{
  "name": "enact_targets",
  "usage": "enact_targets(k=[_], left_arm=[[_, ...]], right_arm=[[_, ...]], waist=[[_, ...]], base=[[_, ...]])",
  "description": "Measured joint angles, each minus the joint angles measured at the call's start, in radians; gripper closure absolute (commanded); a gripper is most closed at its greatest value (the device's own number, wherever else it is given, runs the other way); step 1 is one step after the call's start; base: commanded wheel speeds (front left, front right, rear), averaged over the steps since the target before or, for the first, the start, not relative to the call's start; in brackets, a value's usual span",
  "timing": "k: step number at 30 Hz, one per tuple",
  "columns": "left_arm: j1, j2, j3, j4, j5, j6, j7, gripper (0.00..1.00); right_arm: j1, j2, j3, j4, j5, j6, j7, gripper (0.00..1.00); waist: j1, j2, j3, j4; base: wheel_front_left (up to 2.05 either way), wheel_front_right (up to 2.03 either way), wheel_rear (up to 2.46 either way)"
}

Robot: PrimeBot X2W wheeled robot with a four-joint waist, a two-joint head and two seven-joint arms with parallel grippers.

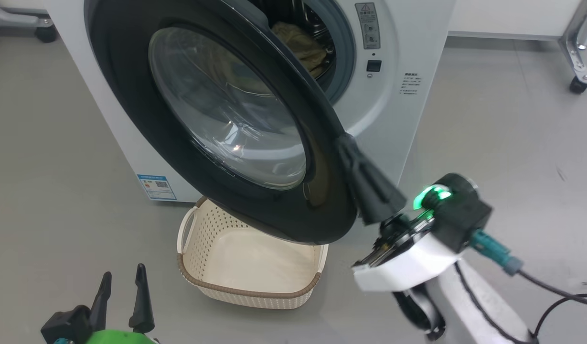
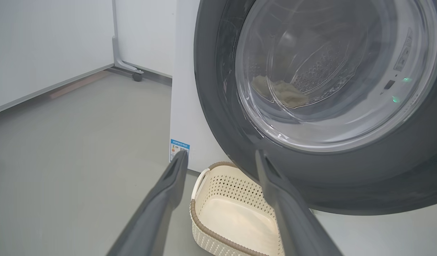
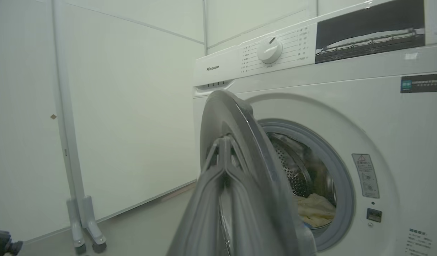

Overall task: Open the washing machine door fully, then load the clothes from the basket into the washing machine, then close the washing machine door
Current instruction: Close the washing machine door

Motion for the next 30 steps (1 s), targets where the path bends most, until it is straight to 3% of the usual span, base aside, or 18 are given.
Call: enact_targets(k=[7,30], left_arm=[[-0.001,-0.007,0.0,-0.005,0.002,-0.007,0.0,0.0],[-0.033,-0.024,0.005,-0.058,0.002,-0.017,0.0,0.0]], right_arm=[[0.01,-0.023,0.094,0.095,0.01,0.0,0.0,1.0],[-0.06,-0.044,0.002,0.215,0.027,0.0,0.0,1.0]], waist=[[0.0,0.0,0.012,0.032],[0.0,0.0,0.135,0.115]], base=[[0.0,0.0,0.0],[0.0,0.0,0.0]])
